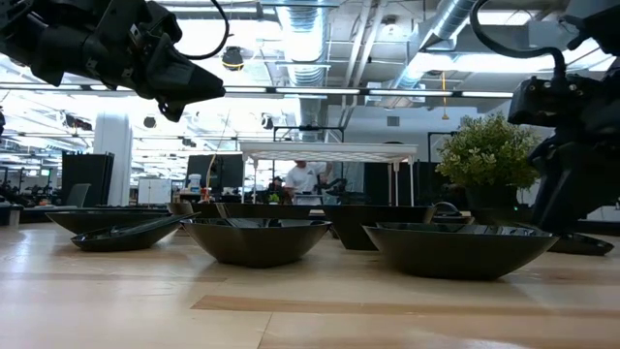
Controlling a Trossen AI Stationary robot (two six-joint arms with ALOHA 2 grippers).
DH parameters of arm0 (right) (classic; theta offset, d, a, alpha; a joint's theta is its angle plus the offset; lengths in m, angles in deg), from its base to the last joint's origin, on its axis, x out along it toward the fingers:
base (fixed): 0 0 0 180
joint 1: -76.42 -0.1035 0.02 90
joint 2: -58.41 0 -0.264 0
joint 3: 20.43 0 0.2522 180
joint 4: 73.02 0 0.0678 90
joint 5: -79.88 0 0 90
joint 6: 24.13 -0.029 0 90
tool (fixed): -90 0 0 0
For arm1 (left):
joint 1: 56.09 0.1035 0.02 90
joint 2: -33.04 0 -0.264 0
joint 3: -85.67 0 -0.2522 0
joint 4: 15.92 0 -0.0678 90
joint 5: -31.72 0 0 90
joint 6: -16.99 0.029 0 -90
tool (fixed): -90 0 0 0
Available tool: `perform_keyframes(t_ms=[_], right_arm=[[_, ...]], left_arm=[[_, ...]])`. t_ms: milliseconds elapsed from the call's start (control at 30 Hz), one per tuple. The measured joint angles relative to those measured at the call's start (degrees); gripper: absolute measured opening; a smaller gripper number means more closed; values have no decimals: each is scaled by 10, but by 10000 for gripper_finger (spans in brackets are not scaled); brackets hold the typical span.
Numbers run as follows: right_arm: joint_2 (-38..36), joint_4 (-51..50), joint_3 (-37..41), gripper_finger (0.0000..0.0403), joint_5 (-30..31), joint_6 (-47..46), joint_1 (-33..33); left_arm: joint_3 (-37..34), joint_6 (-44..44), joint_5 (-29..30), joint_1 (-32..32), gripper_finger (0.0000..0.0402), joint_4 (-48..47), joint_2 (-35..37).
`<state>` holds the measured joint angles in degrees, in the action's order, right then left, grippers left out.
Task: Pick & Place Mini shaped plates
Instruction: Stack the drop shaped plate on top of the drop shaped plate on the shelf
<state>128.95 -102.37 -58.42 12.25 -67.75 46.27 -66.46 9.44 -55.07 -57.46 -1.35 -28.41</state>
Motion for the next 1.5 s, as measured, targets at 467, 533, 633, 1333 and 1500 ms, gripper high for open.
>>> perform_keyframes(t_ms=[467, 533, 633, 1333, 1500], right_arm=[[0, -1, 0, 124, 0, 2, 0], [0, -1, 0, 123, 0, 2, 0], [0, -1, 0, 123, 0, 1, 0], [0, -1, 0, 123, 0, 1, 0], [0, -1, 0, 123, 0, 0, -1]], left_arm=[[0, -2, 0, 0, 88, 0, 0], [0, -2, 0, 0, 88, 0, 0], [0, -2, 0, 0, 88, 0, 0], [0, -2, 0, 0, 88, 2, 0], [0, -2, 0, 0, 88, 2, 0]])
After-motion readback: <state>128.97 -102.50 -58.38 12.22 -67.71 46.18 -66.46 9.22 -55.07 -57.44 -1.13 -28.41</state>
